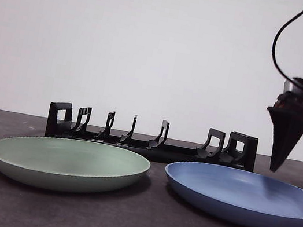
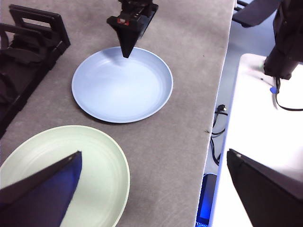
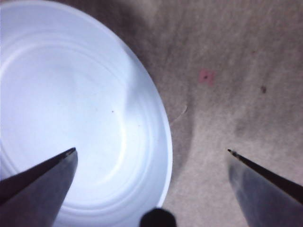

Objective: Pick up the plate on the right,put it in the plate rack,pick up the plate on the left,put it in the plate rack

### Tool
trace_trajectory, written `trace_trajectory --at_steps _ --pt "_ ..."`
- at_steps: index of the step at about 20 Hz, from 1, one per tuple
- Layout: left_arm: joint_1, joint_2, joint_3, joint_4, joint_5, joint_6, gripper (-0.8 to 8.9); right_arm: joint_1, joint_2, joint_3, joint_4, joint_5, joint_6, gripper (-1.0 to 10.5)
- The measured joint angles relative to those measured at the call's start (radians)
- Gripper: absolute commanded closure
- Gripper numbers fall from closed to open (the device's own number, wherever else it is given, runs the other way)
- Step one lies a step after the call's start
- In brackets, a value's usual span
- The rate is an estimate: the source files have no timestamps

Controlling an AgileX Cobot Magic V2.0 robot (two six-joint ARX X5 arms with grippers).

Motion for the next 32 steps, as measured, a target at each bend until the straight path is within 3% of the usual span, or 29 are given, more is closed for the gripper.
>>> trace_trajectory --at_steps 4,10,16,18,25,32 --pt "-0.015 0.007 0.0 0.013 -0.004 0.007 1.85 0.0 0.019 0.0 0.014 0.013 0.0 5.7" --pt "-0.026 0.017 0.0 0.023 -0.035 0.019 1.85 0.002 0.058 0.0 0.018 0.015 0.0 6.1" --pt "-0.054 0.027 0.0 0.023 -0.053 0.04 1.85 0.014 0.082 0.0 0.023 0.02 0.0 8.2" --pt "-0.067 0.034 0.0 0.023 -0.061 0.048 1.85 0.023 0.084 0.0 0.032 0.018 0.0 9.5" --pt "-0.148 0.077 0.0 0.023 -0.16 0.102 1.85 0.021 0.081 0.005 0.027 -0.028 -0.004 9.6" --pt "-0.338 0.158 0.0 0.093 -0.417 0.309 1.85 0.018 -0.066 0.178 -0.205 -0.115 -0.011 9.6"
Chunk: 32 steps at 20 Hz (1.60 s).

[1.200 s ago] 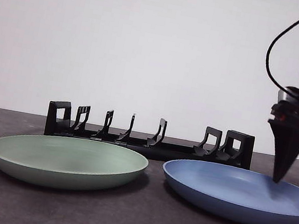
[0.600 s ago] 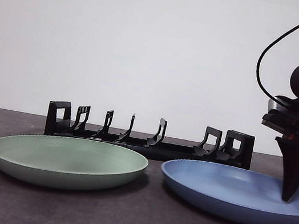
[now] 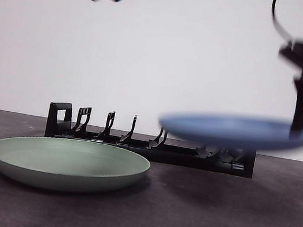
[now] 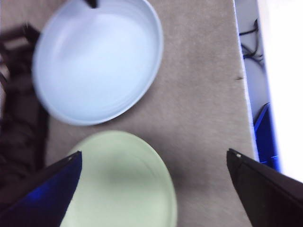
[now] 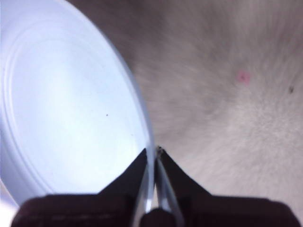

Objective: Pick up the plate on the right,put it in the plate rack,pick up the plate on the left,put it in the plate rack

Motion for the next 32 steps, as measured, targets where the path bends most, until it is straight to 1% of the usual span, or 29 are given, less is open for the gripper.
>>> trace_trajectory --at_steps 3,6,9,10,14,20,22,29,32 --pt "-0.068 0.039 0.0 0.121 -0.08 0.103 1.85 0.018 -0.056 0.103 -0.089 -0.05 -0.002 9.6" --pt "-0.11 0.083 0.0 0.206 -0.163 0.207 1.88 0.064 -0.074 0.161 -0.162 -0.055 -0.001 9.6" --pt "-0.125 0.115 0.0 0.215 -0.223 0.252 2.03 0.108 -0.087 0.188 -0.172 -0.059 0.006 9.6" --pt "-0.127 0.122 0.0 0.215 -0.236 0.259 2.41 0.119 -0.089 0.197 -0.173 -0.064 0.008 9.6" --pt "-0.128 0.135 0.0 0.215 -0.271 0.27 4.96 0.156 -0.093 0.237 -0.177 -0.075 0.013 9.6" --pt "-0.128 0.135 0.0 0.214 -0.283 0.274 7.67 0.185 -0.093 0.245 -0.193 -0.081 0.019 9.6" --pt "-0.128 0.135 0.0 0.214 -0.283 0.274 8.23 0.185 -0.093 0.245 -0.193 -0.082 0.021 9.6" --pt "-0.137 0.135 0.0 0.214 -0.285 0.273 8.22 0.185 -0.093 0.245 -0.191 -0.08 0.034 9.6" --pt "-0.15 0.136 0.0 0.209 -0.273 0.301 8.22 0.185 -0.093 0.246 -0.183 -0.059 0.037 9.6"
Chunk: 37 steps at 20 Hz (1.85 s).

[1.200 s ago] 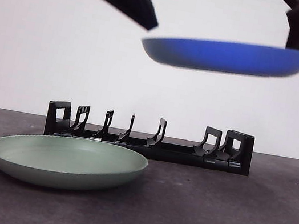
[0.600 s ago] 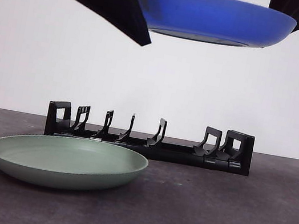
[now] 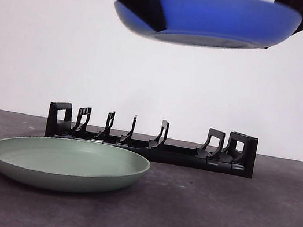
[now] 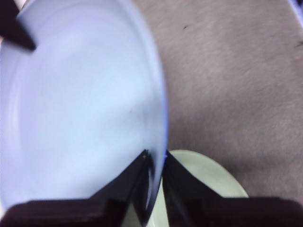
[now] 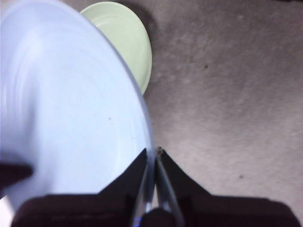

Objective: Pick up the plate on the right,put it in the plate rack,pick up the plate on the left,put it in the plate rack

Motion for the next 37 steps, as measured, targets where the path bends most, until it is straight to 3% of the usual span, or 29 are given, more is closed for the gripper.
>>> trace_trajectory --at_steps 10,12,16,22,24,27,33,37 --pt "-0.016 0.0 0.002 -0.01 -0.001 -0.004 8.22 0.007 0.0 0.0 0.009 0.038 0.004 9.3" --pt "-0.016 0.0 0.005 -0.01 -0.001 -0.014 8.22 0.007 0.0 0.0 0.026 0.038 0.005 8.4" --pt "-0.016 0.0 0.005 -0.078 -0.003 -0.06 8.22 0.003 0.0 0.011 0.079 0.053 0.005 5.0" --pt "-0.013 0.0 0.002 -0.082 0.026 -0.149 8.22 -0.004 -0.004 0.123 0.121 0.066 0.017 4.7" --pt "0.007 0.0 0.002 -0.05 0.039 -0.209 8.22 -0.004 -0.021 0.212 0.126 0.116 0.03 4.7" --pt "0.114 0.0 0.002 0.103 0.099 -0.388 8.22 -0.004 -0.093 0.327 0.128 0.223 0.039 4.7" --pt "0.427 0.0 0.002 0.468 0.366 -0.853 8.22 -0.003 -0.175 0.35 0.018 0.23 0.037 4.7" --pt "0.581 0.035 0.002 0.607 0.476 -1.042 8.22 -0.001 -0.166 0.345 -0.053 0.153 0.019 4.7"
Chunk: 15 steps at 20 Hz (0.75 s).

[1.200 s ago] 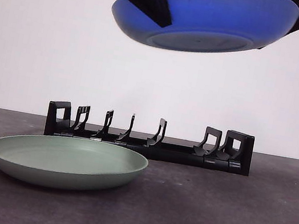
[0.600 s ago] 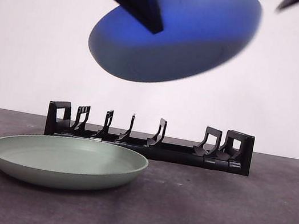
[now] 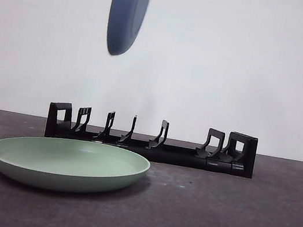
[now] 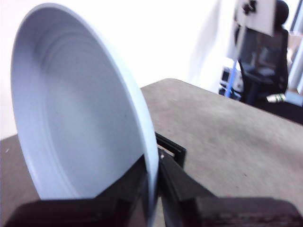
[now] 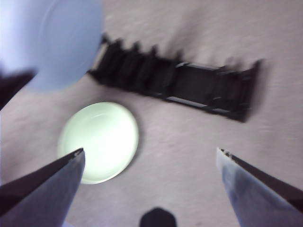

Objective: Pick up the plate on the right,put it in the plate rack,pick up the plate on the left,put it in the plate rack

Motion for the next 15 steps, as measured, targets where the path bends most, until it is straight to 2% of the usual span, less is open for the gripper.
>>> trace_trajectory --at_steps 2,6,15 --pt "0.046 0.052 0.0 0.035 0.015 -0.042 8.22 0.0 0.0 -0.005 -0.005 -0.027 -0.003 4.7" --pt "0.092 0.169 0.0 0.1 0.03 -0.079 8.22 0.0 0.001 -0.01 -0.016 -0.03 -0.004 4.7" --pt "0.125 0.349 0.0 0.177 0.029 -0.064 8.22 0.0 0.003 -0.011 -0.022 -0.03 -0.008 4.7"
